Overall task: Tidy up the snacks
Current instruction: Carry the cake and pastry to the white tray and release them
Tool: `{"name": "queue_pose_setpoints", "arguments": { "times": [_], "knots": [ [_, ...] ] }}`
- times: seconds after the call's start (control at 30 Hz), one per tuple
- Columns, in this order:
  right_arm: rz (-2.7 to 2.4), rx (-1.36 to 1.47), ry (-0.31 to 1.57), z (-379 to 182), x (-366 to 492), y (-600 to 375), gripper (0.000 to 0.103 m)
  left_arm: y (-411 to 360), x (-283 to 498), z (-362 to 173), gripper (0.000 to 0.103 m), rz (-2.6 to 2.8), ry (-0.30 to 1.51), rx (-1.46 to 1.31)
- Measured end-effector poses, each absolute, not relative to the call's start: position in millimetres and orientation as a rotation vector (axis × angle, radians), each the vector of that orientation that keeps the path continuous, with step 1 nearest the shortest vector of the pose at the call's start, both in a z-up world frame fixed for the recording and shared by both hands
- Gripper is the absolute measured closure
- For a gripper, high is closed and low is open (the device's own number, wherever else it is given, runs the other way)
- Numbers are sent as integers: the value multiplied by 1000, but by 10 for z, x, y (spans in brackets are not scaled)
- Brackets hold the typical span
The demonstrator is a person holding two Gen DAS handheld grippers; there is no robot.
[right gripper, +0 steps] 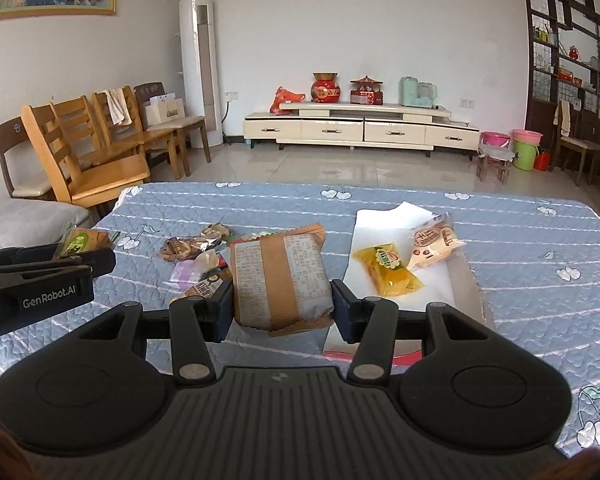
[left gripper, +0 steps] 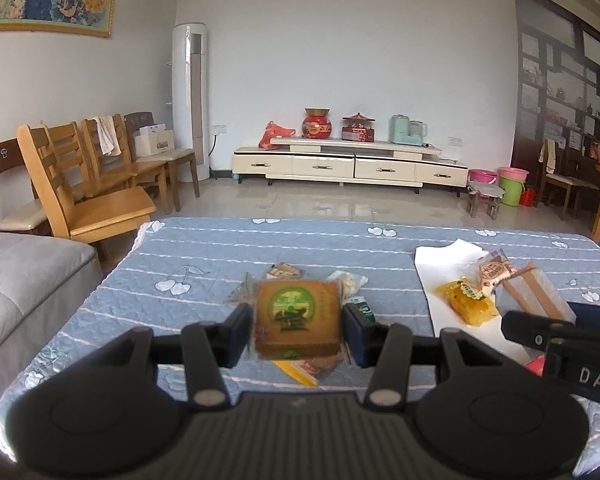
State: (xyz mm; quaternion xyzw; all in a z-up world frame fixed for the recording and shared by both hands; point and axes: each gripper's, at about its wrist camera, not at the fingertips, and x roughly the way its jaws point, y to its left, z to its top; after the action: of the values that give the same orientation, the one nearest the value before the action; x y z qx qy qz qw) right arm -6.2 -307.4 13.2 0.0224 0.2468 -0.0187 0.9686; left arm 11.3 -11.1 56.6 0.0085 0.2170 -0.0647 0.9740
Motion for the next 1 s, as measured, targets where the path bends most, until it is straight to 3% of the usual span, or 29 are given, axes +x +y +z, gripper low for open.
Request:
{"name": "queue_pose_setpoints", "arguments": {
  "times": [1.0],
  "knots": [
    [-102,78,480,116,-40,-3096,41,-407,176,565,54,-200,445,57]
  ]
}}
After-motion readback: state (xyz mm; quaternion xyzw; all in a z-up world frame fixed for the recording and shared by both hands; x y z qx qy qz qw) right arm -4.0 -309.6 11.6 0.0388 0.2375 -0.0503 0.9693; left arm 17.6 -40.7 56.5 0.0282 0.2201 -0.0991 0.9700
